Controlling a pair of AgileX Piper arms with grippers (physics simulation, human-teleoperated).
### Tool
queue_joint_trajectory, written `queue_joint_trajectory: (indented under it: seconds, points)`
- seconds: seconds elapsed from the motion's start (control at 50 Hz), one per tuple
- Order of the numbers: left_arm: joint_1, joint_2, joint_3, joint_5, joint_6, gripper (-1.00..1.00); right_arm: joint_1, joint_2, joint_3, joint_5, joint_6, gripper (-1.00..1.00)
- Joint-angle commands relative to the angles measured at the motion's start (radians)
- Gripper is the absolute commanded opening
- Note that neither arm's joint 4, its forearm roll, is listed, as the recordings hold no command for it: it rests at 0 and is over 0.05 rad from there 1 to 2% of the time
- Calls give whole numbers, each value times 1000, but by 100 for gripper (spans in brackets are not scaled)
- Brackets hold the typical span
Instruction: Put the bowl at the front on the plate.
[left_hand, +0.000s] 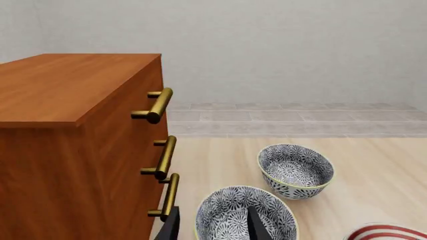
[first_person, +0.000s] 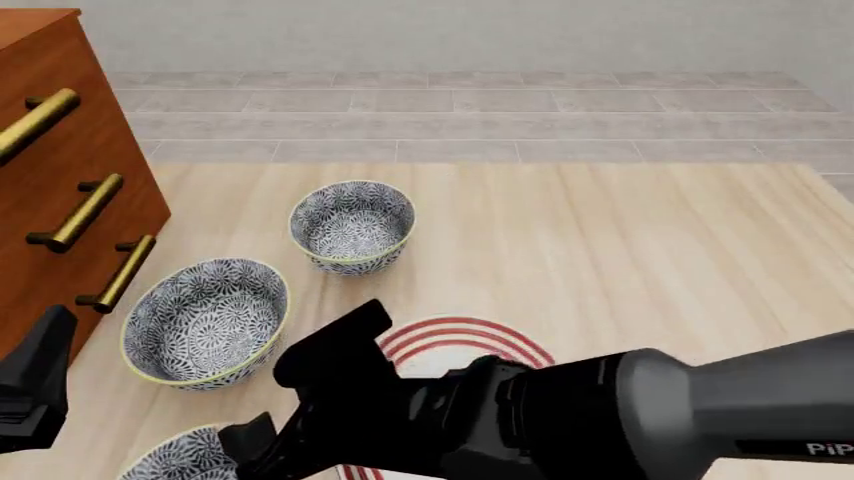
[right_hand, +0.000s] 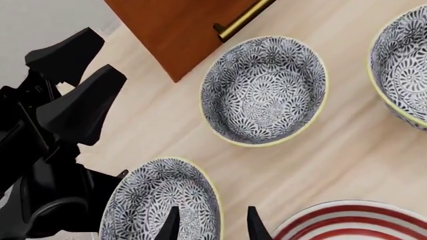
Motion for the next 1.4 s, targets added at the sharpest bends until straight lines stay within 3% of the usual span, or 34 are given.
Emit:
queue_joint_trajectory:
  seconds: [0.02, 1.4]
  points:
    - [0, 0, 0, 0, 0, 100, 1, 46, -2, -31, 13, 100]
    - [0, 0, 0, 0, 0, 100, 48, 195, -18, -101, 52, 100]
